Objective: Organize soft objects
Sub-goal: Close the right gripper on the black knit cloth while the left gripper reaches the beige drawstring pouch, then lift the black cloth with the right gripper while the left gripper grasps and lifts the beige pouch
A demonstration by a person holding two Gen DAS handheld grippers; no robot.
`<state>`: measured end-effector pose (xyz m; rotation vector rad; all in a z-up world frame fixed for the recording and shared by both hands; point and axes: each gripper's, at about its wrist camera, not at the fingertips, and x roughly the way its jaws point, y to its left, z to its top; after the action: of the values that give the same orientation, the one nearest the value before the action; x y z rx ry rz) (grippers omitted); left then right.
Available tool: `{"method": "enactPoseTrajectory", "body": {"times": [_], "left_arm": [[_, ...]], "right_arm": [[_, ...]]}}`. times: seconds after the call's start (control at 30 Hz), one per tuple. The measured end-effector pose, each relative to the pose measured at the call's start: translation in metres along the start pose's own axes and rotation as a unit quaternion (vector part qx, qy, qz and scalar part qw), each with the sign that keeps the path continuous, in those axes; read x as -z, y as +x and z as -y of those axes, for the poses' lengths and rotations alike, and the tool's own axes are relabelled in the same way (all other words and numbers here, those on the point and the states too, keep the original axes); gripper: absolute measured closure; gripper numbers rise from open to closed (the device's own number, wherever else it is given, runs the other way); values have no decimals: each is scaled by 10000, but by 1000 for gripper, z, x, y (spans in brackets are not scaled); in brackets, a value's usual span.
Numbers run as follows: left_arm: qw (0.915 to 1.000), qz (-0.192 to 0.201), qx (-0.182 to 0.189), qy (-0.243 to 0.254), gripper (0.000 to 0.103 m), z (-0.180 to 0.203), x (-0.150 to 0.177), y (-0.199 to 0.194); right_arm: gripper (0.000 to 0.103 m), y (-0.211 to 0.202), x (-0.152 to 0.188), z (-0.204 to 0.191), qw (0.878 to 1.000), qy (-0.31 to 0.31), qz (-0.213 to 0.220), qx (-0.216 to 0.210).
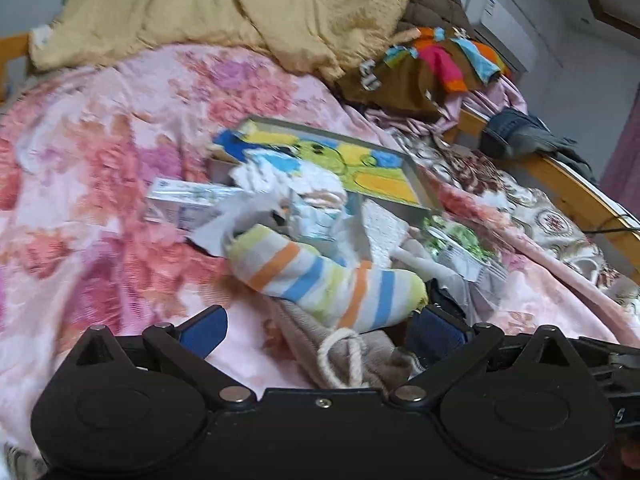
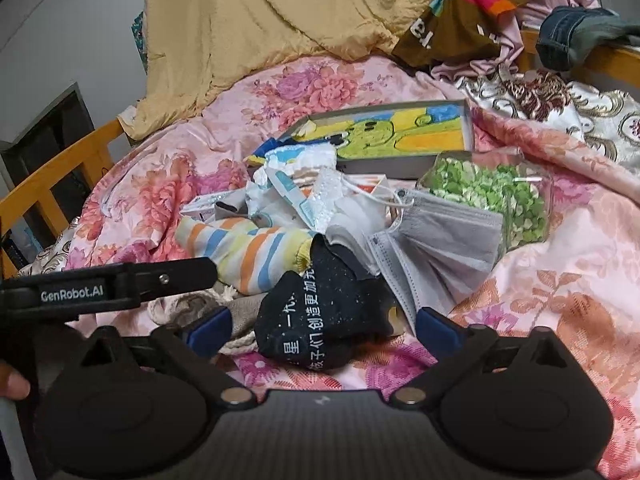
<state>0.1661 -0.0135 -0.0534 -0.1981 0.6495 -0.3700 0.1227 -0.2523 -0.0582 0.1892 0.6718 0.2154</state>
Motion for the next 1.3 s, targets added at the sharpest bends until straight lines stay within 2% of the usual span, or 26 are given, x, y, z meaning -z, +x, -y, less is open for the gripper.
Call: {"method": "enactPoseTrajectory", "body": {"times": [0.1, 0.27, 0.47, 0.63, 0.73, 0.83, 0.9, 1.0, 1.2, 1.3], "left_arm": [[9994, -264, 203, 26, 1, -3, -3, 13], [9965, -590, 555, -215, 4, -13, 2, 27], [9911, -604, 739, -925, 4, -26, 18, 31], [9912, -634, 739, -899, 9, -24, 18, 32], [9894, -664, 687, -1097, 15, -27, 17, 32], [9883, -636, 711, -1192, 27, -28, 19, 31], [9886, -673, 719, -1142, 40, -25, 20, 32], [9891, -685, 679, -1109, 51, -21, 23, 31], [9840, -909, 278, -1508, 69, -19, 13, 26], [9839, -927, 59, -1525, 75, -12, 6, 18]], "right_arm": [[17, 6, 1, 0, 9999, 45, -92, 12], [26, 11, 2, 3, 9998, 162, -125, -86], [41, 15, 3, 7, 9989, 323, -205, -265], [59, 17, 2, 9, 9982, 440, -249, -316], [66, 17, 2, 10, 9978, 486, -236, -392], [77, 18, 2, 11, 9974, 517, -238, -431], [85, 17, 3, 11, 9973, 537, -218, -461], [90, 13, 2, 10, 9970, 523, -100, -559], [94, 4, 2, 7, 9941, 486, 150, -958], [94, -4, 0, 6, 9915, 488, 390, -1145]]}}
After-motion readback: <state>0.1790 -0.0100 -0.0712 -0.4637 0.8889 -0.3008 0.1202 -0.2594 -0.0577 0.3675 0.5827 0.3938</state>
